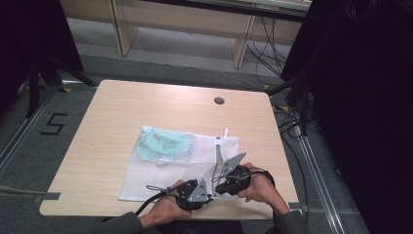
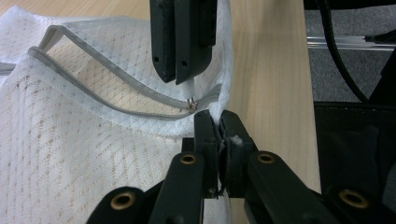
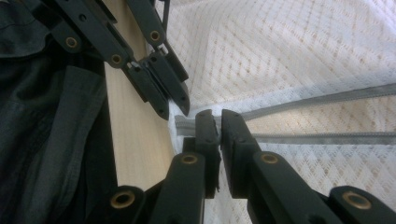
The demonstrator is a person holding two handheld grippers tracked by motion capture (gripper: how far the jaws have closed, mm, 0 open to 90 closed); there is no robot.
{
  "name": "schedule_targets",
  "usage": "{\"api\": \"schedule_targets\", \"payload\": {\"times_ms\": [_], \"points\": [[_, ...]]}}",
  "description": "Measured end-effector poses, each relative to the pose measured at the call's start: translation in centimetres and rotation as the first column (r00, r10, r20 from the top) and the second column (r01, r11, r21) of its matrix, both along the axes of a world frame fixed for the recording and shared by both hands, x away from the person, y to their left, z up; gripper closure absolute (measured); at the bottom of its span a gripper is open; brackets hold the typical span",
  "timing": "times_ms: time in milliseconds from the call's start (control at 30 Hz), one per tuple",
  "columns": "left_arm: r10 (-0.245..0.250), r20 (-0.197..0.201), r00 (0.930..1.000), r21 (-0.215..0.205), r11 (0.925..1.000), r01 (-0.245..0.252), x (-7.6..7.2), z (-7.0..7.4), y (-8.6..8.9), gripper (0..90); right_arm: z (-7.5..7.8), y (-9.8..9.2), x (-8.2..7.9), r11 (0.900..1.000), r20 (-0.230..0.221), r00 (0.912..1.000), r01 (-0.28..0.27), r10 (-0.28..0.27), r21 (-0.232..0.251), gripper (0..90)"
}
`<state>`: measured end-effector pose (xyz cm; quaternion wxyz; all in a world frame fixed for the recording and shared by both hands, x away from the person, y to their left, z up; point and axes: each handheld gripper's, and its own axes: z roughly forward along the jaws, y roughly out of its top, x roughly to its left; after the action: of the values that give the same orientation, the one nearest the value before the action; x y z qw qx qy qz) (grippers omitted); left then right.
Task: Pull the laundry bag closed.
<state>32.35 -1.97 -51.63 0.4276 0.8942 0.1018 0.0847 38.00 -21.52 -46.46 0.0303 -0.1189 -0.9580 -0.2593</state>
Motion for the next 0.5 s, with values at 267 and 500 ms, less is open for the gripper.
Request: {"api": "schedule_targets", "payload": {"times_ms": [267, 500], "points": [[-0.015, 0.019, 0.9997, -0.017, 0.9997, 0.015, 0.14, -0.04, -0.13, 86.7, -0.58, 0.19, 0.17, 1.0, -0.012, 0.9998, -0.015, 0.014, -0.014, 86.5], [-0.027, 0.027, 0.9993, -0.007, 0.9996, 0.027, 0.15, 0.0, -0.11, 87.3, -0.39, 0.17, 0.1, 1.0, -0.014, 0.9999, -0.007, 0.007, -0.008, 86.7]]}}
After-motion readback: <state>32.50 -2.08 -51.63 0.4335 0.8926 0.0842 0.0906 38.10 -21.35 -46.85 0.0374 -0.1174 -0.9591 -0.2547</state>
